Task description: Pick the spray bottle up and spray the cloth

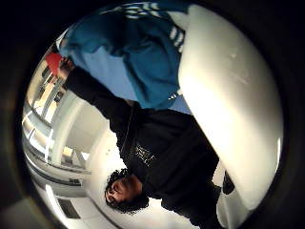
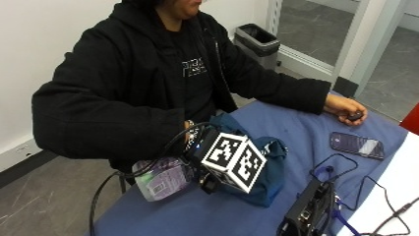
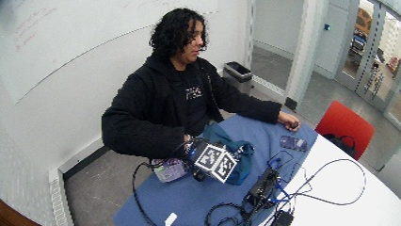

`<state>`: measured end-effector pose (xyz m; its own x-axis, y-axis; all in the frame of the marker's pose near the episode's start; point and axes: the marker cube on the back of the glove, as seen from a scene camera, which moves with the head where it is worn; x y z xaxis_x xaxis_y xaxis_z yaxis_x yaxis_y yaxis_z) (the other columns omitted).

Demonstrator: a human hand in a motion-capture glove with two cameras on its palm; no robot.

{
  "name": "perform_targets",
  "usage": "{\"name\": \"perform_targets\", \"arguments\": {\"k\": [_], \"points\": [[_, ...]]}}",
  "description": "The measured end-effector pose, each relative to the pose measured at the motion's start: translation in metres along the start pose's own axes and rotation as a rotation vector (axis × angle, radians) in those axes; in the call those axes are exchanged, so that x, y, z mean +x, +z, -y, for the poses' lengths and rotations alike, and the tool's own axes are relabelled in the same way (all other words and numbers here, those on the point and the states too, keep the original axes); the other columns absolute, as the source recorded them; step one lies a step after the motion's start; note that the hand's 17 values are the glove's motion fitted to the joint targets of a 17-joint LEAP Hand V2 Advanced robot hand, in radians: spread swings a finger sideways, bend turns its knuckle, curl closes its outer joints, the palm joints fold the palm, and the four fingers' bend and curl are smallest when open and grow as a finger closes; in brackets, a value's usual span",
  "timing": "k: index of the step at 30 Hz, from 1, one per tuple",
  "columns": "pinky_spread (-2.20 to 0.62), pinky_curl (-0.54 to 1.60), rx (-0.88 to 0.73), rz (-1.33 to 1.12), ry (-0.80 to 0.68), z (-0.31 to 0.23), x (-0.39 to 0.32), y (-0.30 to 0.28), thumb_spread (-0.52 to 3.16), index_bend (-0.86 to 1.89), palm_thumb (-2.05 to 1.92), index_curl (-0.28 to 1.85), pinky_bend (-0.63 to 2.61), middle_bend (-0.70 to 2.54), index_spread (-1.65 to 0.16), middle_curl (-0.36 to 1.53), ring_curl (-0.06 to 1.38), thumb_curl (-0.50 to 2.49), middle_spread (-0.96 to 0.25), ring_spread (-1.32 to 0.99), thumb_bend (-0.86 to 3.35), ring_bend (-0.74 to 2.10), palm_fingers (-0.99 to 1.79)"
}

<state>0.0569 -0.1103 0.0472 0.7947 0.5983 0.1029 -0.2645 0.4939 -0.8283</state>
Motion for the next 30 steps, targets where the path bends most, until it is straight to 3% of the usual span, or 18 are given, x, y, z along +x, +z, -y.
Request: {"name": "perform_targets", "arguments": {"k": [6,14,23,30], "points": [[-0.26,0.44,0.138,-0.002,-0.177,-0.020,-0.046,-0.031,0.63,0.13,1.14,0.44,0.60,0.41,-0.25,0.56,0.51,0.75,-0.19,-0.21,-0.02,0.75,1.20],[-0.26,0.44,0.277,0.114,-0.546,-0.027,-0.127,-0.068,0.65,0.13,1.14,0.44,0.60,0.40,-0.25,0.57,0.51,0.75,-0.19,-0.21,-0.02,0.75,1.21],[-0.26,0.44,0.486,0.390,-0.895,-0.010,-0.190,-0.100,0.65,0.13,1.14,0.43,0.60,0.40,-0.24,0.57,0.51,0.75,-0.19,-0.21,-0.02,0.74,1.21],[-0.27,0.44,0.658,0.648,-1.086,0.019,-0.214,-0.098,0.65,0.14,1.13,0.43,0.61,0.39,-0.25,0.57,0.51,0.75,-0.19,-0.21,-0.02,0.74,1.21]]}}
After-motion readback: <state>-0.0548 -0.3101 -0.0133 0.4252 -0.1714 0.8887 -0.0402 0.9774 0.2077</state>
